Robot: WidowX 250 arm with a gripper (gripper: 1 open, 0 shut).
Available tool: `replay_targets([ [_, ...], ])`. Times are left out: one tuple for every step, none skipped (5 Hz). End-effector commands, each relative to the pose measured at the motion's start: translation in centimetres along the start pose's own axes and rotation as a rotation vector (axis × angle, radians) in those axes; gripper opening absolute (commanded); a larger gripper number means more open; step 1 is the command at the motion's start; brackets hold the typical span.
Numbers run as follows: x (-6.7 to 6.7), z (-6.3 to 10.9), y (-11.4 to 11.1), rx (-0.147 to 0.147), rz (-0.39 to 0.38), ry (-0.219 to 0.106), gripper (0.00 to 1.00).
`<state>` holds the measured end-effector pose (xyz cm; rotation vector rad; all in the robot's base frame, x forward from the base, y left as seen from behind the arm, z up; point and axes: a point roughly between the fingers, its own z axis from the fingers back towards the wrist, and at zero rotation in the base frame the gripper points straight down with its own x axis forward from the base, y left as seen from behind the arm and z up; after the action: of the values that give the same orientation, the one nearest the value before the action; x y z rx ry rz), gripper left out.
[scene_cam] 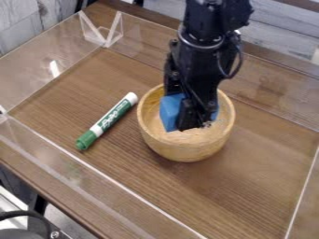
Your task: Put the blue block in the brown bowl
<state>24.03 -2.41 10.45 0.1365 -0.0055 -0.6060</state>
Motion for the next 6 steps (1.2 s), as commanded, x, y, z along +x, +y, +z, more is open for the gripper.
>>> replay_targets([
  [0.00, 1.18, 0.59, 0.020, 0.034, -0.058, 0.00],
  [-0.23, 1.11, 0.63, 0.016, 0.056, -0.064, 0.00],
  [-0.43, 1.09, 0.63, 0.012, 0.074, -0.071, 0.00],
  [-0.60, 1.11, 0.64, 0.010, 0.093, -0.077, 0.00],
  [-0.75, 1.12, 0.64, 0.007, 0.111, -0.082, 0.00],
  [-0.91, 1.22, 0.65, 0.005, 0.131, -0.086, 0.00],
])
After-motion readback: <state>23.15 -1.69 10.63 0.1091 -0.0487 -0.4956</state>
